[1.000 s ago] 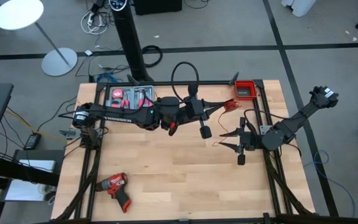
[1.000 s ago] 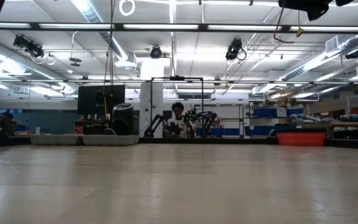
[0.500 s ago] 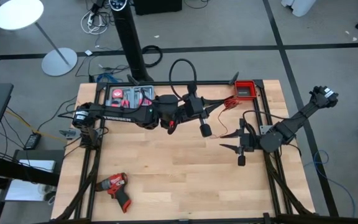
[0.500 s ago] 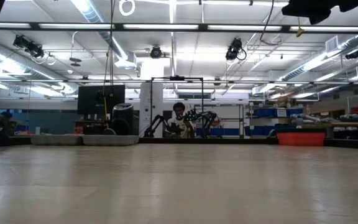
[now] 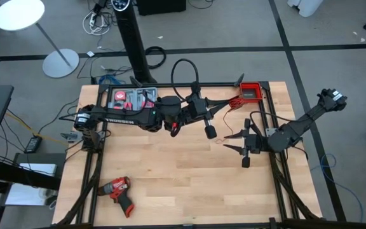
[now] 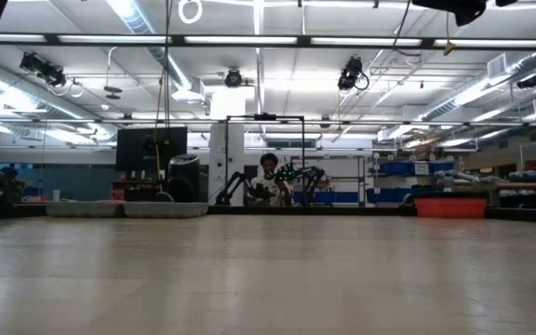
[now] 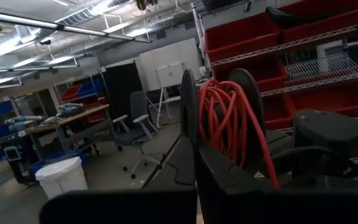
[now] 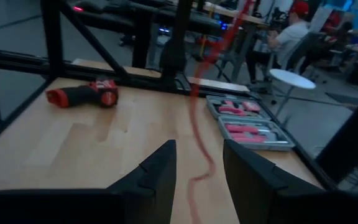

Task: Coil cords
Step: Coil the red wire onto the spool

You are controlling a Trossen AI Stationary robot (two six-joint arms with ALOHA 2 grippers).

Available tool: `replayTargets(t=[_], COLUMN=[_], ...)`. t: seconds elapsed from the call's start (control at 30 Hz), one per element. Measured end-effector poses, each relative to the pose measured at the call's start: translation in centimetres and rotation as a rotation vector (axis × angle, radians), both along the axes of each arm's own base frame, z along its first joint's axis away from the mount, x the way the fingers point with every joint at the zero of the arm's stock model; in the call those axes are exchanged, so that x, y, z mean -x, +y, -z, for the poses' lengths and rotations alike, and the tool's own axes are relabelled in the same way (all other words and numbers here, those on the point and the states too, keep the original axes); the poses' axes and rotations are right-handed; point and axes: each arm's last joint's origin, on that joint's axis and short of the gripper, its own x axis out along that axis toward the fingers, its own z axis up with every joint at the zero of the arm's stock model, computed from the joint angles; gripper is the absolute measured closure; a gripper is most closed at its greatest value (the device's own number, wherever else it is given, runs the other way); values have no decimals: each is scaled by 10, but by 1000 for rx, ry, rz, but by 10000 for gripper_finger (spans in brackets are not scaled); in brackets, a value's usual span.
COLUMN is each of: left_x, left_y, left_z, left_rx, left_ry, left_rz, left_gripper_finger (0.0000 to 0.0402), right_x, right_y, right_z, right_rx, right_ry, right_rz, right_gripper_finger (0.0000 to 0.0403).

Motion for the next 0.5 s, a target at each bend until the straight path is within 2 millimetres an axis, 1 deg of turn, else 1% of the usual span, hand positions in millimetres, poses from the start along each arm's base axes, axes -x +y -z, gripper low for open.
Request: replayTargets(t=[0.13,0.27,0.37,0.5], left_x=[0,0,0,0], left_y=[0,0,0,0], left_z=[0,0,0,0], left_rx=[0,1,1,1], left_ry=[4,2,4,4], left_rz=[-3,-4,-6,-6], left_gripper_finger=[401,401,401,401], right_x=[-1,-6,-12,-17], right_y=[1,4,6,6], right_z=[1,4,6,8], right_rx=[-41,-41,-3,41], right_ry=[0,12,9,3], right_rz=[-32,-31,-13,53], right_gripper_finger=[273,273,273,273])
